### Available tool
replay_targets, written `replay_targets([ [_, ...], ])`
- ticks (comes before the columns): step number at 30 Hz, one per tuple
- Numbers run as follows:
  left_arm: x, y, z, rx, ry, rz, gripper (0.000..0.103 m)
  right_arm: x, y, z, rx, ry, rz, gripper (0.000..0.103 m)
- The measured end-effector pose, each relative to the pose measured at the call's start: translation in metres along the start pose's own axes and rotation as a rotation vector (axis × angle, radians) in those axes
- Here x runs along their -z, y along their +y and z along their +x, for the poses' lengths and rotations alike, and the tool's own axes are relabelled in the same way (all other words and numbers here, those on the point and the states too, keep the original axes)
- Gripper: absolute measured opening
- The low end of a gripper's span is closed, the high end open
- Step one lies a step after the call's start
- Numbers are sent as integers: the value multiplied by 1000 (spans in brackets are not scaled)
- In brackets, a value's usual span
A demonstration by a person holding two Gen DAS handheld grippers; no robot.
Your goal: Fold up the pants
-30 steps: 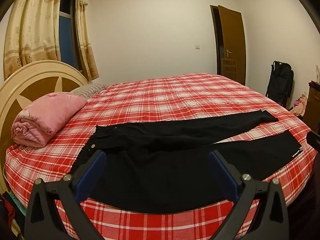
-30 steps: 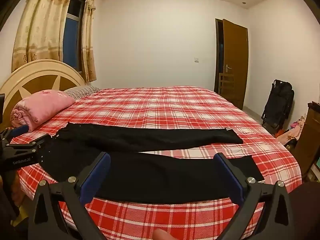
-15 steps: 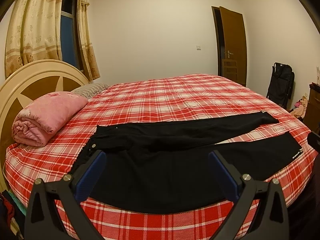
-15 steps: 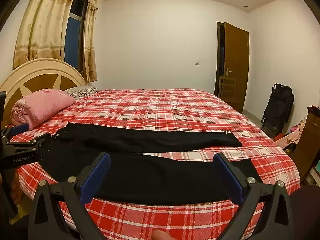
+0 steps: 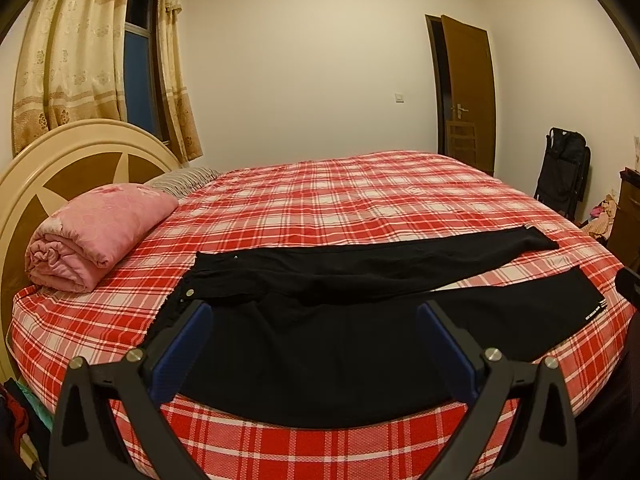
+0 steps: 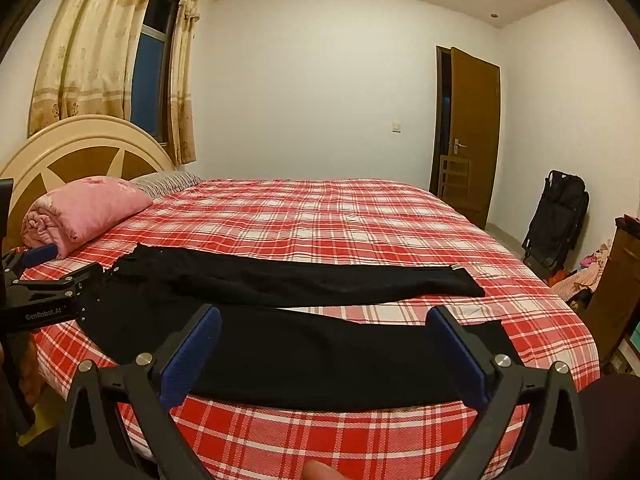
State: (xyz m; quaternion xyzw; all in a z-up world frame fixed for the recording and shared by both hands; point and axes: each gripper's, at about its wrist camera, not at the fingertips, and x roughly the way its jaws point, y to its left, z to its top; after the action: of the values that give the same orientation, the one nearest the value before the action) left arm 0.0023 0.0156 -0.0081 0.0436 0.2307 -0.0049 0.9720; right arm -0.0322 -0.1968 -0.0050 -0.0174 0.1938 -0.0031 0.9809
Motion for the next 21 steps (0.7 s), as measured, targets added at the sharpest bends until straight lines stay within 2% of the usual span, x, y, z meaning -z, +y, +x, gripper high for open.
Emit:
replay_targets([
  [21,1,3,-1,0,1,-2,103,2,1,1,-2,4,-7,102],
])
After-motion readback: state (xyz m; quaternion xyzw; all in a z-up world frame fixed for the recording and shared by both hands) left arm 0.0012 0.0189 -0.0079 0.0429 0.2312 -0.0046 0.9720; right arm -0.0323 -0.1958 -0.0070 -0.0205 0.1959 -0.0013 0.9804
